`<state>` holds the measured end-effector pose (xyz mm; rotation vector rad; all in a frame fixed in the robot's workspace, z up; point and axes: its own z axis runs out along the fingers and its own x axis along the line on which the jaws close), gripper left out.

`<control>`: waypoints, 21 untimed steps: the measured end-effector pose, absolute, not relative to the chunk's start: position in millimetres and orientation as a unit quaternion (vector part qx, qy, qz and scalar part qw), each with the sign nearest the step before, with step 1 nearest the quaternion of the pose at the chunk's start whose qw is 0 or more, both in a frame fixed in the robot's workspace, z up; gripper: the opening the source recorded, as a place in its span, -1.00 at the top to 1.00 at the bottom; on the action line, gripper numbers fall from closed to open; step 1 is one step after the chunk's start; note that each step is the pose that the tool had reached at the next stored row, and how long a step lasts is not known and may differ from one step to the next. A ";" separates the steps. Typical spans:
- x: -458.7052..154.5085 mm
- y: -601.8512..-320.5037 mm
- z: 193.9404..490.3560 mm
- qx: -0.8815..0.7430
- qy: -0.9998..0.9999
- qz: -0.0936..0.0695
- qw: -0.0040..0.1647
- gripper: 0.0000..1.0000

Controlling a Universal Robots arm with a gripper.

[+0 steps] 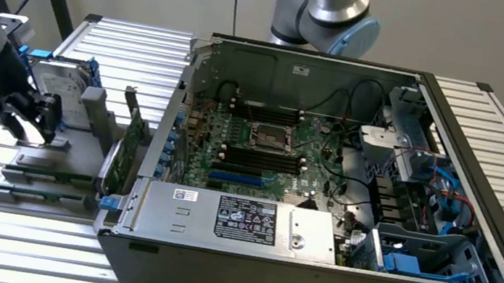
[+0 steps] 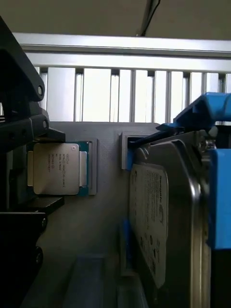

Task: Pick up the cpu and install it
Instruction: 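Pick up the cpu and move it towards the insertion slot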

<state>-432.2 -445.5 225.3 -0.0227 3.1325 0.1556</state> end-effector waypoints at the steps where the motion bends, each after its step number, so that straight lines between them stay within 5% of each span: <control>1: -432.2 -445.5 228.9 -0.007 0.999 0.050 0.003 -0.08; 21: -402.8 -445.5 320.0 -0.008 0.999 0.050 0.001 -0.08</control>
